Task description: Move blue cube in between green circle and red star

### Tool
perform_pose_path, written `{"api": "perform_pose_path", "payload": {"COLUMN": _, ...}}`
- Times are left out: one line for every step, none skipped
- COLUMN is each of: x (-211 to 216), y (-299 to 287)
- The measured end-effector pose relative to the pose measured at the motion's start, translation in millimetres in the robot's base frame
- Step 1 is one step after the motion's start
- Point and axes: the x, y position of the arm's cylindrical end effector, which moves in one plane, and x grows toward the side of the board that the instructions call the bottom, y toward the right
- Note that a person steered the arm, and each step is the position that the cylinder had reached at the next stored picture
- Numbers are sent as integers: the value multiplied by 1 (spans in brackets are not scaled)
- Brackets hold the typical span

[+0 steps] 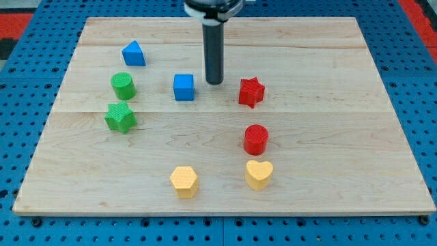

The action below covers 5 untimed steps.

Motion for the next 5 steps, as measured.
{"api": "perform_pose_path", "payload": {"x": -78, "y": -18}}
{"api": "perform_pose_path", "payload": {"x": -122, "y": -105}}
{"api": "perform_pose_path", "payload": {"x": -95, "y": -188}}
{"api": "perform_pose_path", "payload": {"x": -62, "y": -215}}
{"api": "perform_pose_path", "payload": {"x": -116, "y": -210}}
